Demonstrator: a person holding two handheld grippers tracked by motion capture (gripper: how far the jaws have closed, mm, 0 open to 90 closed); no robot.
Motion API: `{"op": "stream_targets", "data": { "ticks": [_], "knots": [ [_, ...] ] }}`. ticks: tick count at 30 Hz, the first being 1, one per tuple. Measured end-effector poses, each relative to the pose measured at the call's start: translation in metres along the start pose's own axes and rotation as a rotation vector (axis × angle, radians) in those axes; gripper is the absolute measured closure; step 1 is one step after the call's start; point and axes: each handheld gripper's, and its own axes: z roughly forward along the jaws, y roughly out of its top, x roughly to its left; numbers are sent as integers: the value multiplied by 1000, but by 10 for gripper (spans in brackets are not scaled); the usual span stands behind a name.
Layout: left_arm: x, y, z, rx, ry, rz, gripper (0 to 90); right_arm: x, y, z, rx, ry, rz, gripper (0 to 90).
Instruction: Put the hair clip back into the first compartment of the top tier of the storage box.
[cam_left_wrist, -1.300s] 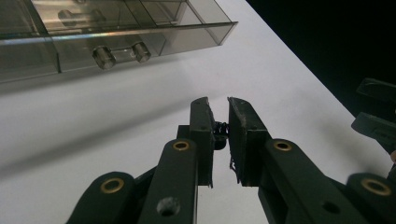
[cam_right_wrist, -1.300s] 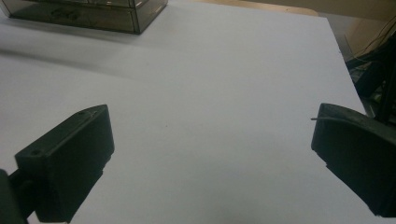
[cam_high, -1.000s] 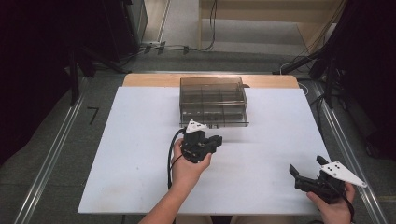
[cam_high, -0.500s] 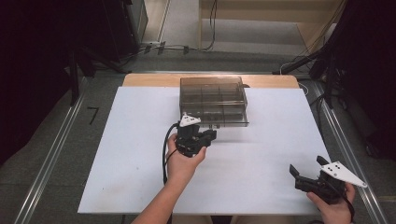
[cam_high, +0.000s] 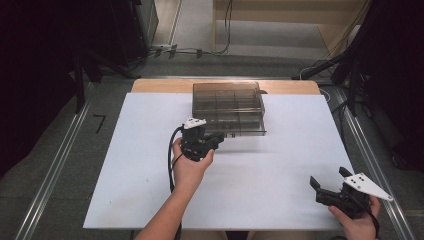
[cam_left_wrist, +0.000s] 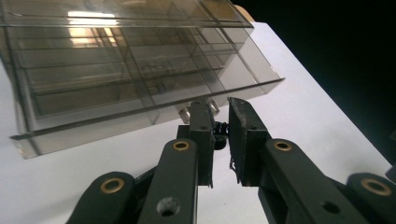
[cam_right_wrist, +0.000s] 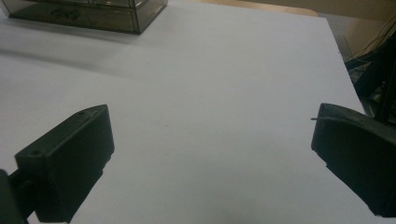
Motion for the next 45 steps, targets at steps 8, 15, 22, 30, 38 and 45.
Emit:
{"op": "stream_targets", "data": {
  "ticks": [8, 15, 22, 30, 38, 45],
  "knots": [
    [10, 3, 0, -15, 28, -22, 804, 0, 0, 0, 2, 0, -1, 0],
    [21, 5, 2, -24, 58, -51, 804, 0, 0, 0, 2, 1, 2, 0],
    [30, 9, 4, -39, 72, -96, 804, 0, 0, 1, 2, 2, -2, 0],
    [35, 13, 6, -51, 85, -122, 804, 0, 0, 1, 3, 2, 2, 0],
    [41, 17, 7, -59, 99, -140, 804, 0, 0, 1, 1, 3, 2, 0],
    [43, 18, 9, -61, 108, -145, 804, 0, 0, 1, 3, 3, 2, 0]
  ]
}}
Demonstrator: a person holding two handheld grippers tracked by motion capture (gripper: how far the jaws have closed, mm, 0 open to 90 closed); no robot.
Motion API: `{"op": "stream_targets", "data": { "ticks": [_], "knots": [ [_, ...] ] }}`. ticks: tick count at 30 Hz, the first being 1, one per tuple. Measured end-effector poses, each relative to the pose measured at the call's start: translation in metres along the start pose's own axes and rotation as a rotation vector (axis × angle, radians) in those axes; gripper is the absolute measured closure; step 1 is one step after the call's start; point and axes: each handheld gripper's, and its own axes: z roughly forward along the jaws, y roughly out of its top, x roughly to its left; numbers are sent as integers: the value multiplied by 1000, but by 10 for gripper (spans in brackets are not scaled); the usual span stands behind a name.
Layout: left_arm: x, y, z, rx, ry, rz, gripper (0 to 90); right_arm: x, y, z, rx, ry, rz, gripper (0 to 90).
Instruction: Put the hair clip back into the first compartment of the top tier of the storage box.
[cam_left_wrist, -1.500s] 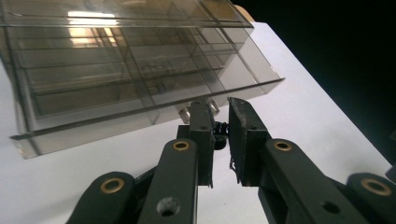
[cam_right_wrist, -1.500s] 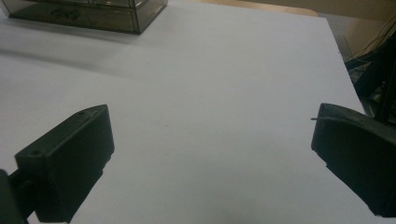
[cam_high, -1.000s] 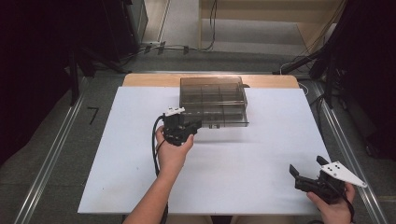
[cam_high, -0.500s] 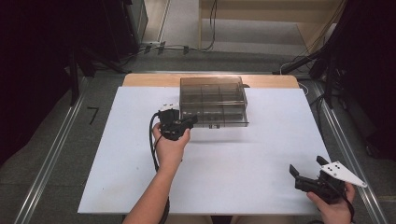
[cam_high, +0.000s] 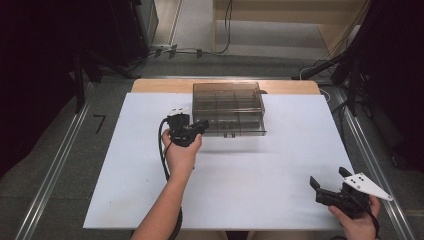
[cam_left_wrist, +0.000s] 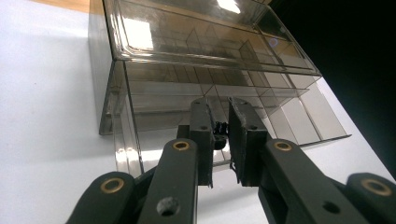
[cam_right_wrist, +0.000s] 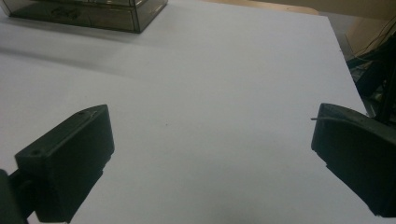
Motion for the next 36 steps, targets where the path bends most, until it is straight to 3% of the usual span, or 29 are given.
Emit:
{"op": "stream_targets", "data": {
  "ticks": [15, 36],
  "knots": [
    [2, 0, 2, 3, 19, -4, 797, 0, 0, 0, 0, -1, 0, 0],
    [-7, 1, -4, -32, 9, 51, 624, 0, 0, 0, -1, 0, 0, 0]
  ]
}}
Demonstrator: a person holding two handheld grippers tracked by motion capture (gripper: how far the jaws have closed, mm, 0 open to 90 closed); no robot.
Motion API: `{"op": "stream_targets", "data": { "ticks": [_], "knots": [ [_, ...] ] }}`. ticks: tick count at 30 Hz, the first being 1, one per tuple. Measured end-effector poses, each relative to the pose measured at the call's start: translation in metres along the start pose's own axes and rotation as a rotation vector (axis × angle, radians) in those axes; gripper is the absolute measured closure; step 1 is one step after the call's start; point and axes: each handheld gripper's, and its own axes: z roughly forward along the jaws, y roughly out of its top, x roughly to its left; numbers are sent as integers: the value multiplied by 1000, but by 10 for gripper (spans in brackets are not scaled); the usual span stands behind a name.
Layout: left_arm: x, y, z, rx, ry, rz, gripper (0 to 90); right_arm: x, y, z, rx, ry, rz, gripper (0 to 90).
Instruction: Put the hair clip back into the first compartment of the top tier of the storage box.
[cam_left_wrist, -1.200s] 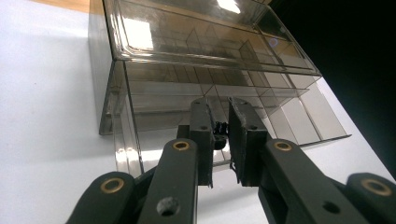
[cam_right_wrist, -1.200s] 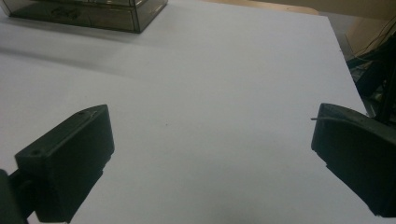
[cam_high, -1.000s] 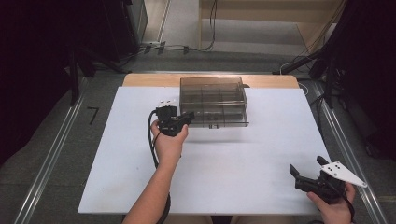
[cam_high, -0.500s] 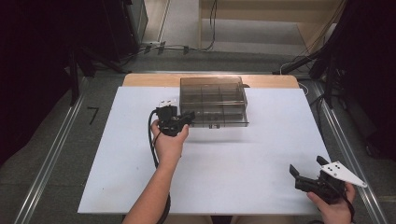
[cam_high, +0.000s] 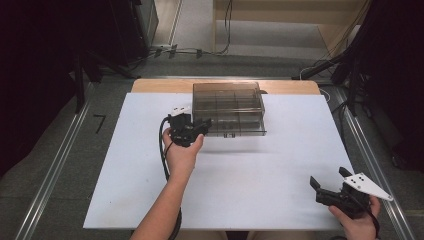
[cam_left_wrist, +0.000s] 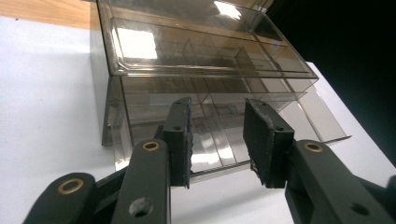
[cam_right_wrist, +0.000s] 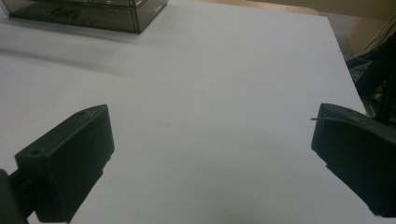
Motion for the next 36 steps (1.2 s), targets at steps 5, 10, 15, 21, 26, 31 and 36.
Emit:
{"op": "stream_targets", "data": {
  "ticks": [5, 10, 15, 21, 26, 31, 36],
  "knots": [
    [-3, -1, -3, -14, -8, 16, 598, 0, 0, 0, 0, -1, 0, 0],
    [-6, -1, -7, -18, -22, 34, 564, 0, 0, 0, 0, -1, 0, 0],
    [-8, -2, -11, -11, -29, 56, 553, 0, 0, 0, 0, -1, 0, 0],
    [-11, -4, -15, -21, -55, 61, 469, 0, 0, 0, -1, -1, -2, 0],
    [-13, -7, -18, -43, -71, 78, 398, 0, 0, 0, -1, -2, -3, 0],
    [-14, -10, -23, -42, -78, 96, 335, 0, 0, 0, -2, -3, -3, 0],
    [-15, -16, -28, -42, -63, 142, 286, 0, 0, 0, -1, -1, -5, 0]
  ]
}}
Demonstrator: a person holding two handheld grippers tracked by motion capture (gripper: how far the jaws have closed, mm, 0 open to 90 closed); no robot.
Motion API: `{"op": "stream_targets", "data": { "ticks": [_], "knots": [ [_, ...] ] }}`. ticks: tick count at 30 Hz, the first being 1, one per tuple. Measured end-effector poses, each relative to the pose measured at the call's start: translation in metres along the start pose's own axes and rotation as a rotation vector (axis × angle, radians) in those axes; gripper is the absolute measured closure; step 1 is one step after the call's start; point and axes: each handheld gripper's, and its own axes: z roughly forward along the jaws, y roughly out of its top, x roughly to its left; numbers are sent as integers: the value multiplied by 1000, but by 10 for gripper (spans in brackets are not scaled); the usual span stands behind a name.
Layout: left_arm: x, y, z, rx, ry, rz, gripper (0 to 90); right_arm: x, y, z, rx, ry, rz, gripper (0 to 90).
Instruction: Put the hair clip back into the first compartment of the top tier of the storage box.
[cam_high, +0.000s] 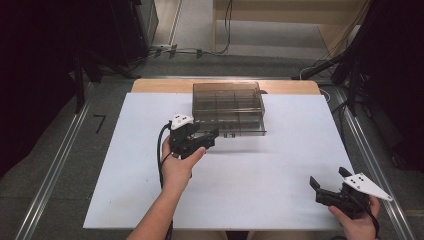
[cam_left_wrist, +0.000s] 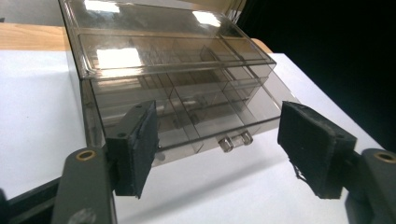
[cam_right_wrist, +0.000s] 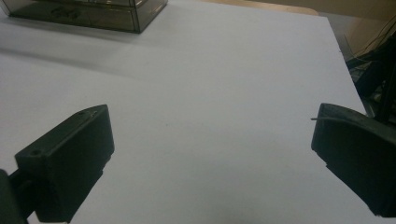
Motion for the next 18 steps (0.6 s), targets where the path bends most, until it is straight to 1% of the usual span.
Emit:
{"op": "stream_targets", "data": {
  "ticks": [2, 4, 8, 12, 15, 18],
  "knots": [
    [0, -1, -2, 2, -7, 9, 271, 0, 0, 0, 0, -1, -1, 0],
    [0, -3, -5, 10, -1, 22, 266, 0, 0, 0, 0, 0, 0, 0],
    [0, -7, -11, 21, -11, 27, 258, 0, 0, 0, 1, -1, 0, 0],
    [0, -13, -17, 6, -41, 24, 256, 0, 0, 0, 0, -1, 0, 0],
    [-1, -15, -21, -7, -52, 22, 208, 1, 0, 0, 1, -2, 1, 0],
    [-2, -18, -26, -16, -62, 20, 181, 1, 0, 0, 3, -1, 1, 0]
  ]
}}
